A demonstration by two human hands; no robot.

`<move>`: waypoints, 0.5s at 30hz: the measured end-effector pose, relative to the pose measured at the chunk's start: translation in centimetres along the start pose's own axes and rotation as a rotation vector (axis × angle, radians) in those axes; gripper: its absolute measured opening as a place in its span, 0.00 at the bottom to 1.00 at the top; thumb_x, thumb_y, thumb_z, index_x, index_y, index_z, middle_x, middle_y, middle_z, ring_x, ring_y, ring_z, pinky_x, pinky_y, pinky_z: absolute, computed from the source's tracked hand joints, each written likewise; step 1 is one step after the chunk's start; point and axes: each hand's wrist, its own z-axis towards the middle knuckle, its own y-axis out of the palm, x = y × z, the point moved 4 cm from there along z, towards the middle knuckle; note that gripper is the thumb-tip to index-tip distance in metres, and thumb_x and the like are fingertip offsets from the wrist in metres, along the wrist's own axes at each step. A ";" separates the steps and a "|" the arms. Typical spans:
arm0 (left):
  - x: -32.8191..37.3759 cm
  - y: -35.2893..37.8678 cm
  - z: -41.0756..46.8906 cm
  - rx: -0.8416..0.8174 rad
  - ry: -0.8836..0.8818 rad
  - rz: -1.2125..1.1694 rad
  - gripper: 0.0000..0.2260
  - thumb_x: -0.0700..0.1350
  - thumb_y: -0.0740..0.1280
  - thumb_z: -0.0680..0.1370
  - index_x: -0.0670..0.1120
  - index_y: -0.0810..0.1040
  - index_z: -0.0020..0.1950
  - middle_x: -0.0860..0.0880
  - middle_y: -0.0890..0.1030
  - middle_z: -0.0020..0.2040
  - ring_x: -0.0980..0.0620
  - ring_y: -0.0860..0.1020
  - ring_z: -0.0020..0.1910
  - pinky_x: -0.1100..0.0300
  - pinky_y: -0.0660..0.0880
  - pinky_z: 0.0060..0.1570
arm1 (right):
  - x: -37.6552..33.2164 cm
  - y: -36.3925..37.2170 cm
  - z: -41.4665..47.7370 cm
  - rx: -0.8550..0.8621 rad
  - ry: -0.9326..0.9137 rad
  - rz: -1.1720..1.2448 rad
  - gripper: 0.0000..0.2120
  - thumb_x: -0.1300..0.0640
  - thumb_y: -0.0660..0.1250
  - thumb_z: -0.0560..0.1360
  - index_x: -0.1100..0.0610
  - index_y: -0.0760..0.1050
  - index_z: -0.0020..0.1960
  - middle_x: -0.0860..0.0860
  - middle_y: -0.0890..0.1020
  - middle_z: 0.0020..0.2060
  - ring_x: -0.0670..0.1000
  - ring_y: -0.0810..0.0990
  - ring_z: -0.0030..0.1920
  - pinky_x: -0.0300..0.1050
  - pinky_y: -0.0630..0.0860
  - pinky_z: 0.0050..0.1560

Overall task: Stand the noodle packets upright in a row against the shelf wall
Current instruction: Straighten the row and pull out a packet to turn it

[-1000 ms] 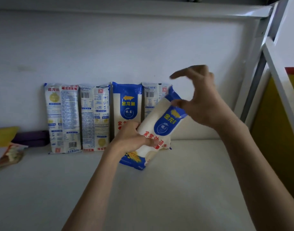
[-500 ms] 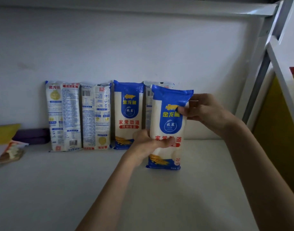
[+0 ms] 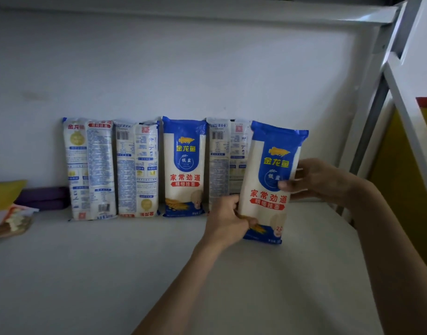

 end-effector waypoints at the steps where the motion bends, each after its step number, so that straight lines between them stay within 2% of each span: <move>1: 0.2 0.6 -0.1 0.006 0.012 -0.001 0.19 0.37 0.77 0.69 0.49 0.81 0.57 0.52 0.85 0.53 0.56 0.83 0.52 0.54 0.81 0.53 | 0.5 -0.3 0.0 0.030 0.006 -0.027 0.25 0.56 0.76 0.61 0.57 0.79 0.58 0.51 0.86 0.51 0.53 0.85 0.53 0.51 0.82 0.50; 3: 0.6 1.3 -0.2 -0.017 0.027 -0.004 0.19 0.39 0.77 0.69 0.49 0.81 0.58 0.52 0.85 0.53 0.56 0.83 0.52 0.54 0.81 0.53 | 1.0 -1.0 0.1 0.151 -0.056 -0.060 0.25 0.56 0.76 0.60 0.60 0.80 0.56 0.54 0.86 0.51 0.55 0.85 0.52 0.56 0.81 0.53; 5: 1.0 1.4 -0.1 -0.041 0.035 0.000 0.17 0.40 0.77 0.70 0.47 0.81 0.58 0.52 0.85 0.52 0.58 0.82 0.49 0.60 0.80 0.51 | 1.4 -1.4 0.2 0.270 -0.092 -0.026 0.22 0.59 0.76 0.62 0.62 0.80 0.55 0.55 0.86 0.50 0.56 0.85 0.51 0.58 0.80 0.54; 7: 1.2 1.1 -0.1 -0.038 0.046 0.014 0.15 0.39 0.76 0.71 0.46 0.81 0.57 0.54 0.84 0.48 0.62 0.81 0.44 0.67 0.78 0.46 | 1.9 -1.4 0.5 0.314 -0.068 -0.002 0.18 0.62 0.76 0.66 0.61 0.79 0.56 0.55 0.85 0.51 0.54 0.85 0.50 0.56 0.81 0.52; 9: 1.3 1.0 -0.2 -0.025 0.058 0.022 0.15 0.36 0.74 0.72 0.44 0.81 0.57 0.54 0.84 0.47 0.63 0.80 0.42 0.69 0.78 0.46 | 2.3 -1.2 0.8 0.320 -0.017 -0.007 0.17 0.62 0.74 0.69 0.60 0.78 0.57 0.55 0.85 0.52 0.53 0.84 0.49 0.52 0.82 0.49; 12: 1.1 1.3 -0.4 0.002 0.070 0.010 0.15 0.35 0.73 0.73 0.43 0.80 0.59 0.48 0.85 0.54 0.56 0.83 0.50 0.70 0.78 0.46 | 2.4 -0.9 1.1 0.290 0.060 0.012 0.18 0.61 0.74 0.70 0.57 0.77 0.58 0.53 0.84 0.51 0.53 0.84 0.50 0.54 0.82 0.49; 15: 1.2 1.5 -0.5 0.006 0.075 -0.010 0.15 0.35 0.73 0.73 0.43 0.80 0.59 0.47 0.85 0.54 0.57 0.82 0.50 0.74 0.77 0.42 | 2.9 -0.1 1.1 0.191 0.167 -0.062 0.16 0.64 0.76 0.68 0.54 0.77 0.53 0.50 0.84 0.47 0.51 0.83 0.47 0.52 0.83 0.43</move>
